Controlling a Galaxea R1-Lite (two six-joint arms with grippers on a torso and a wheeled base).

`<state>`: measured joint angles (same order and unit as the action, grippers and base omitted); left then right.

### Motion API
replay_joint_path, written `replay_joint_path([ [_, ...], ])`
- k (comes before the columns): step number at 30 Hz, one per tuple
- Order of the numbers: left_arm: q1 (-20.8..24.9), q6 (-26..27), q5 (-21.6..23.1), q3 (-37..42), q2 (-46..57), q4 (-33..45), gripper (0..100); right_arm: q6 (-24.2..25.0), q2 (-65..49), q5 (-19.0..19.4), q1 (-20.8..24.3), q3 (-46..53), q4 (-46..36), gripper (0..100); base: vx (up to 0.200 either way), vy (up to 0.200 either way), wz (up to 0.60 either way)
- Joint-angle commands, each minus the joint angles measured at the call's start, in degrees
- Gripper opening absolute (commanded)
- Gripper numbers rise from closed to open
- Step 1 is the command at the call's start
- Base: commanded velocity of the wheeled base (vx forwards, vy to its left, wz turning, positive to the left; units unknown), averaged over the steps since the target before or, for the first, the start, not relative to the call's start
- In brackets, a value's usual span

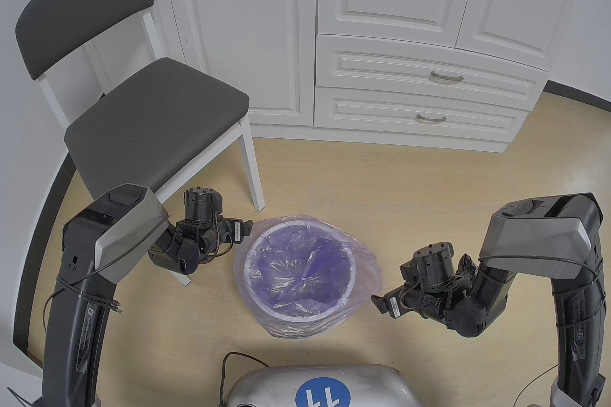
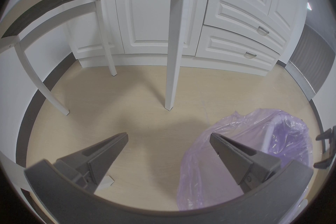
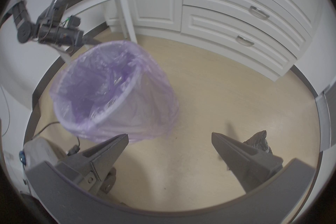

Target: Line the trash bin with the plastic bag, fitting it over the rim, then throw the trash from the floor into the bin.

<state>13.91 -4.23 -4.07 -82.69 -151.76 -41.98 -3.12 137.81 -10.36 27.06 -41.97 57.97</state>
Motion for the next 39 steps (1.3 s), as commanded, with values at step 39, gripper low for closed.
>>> replay_joint_path([
  [39,-0.1,-0.3,0.1,1.1,2.8,-0.4,100,21.8,13.1,-6.6,-5.3,-31.8,-8.3,100,0.0,0.0,0.0],
])
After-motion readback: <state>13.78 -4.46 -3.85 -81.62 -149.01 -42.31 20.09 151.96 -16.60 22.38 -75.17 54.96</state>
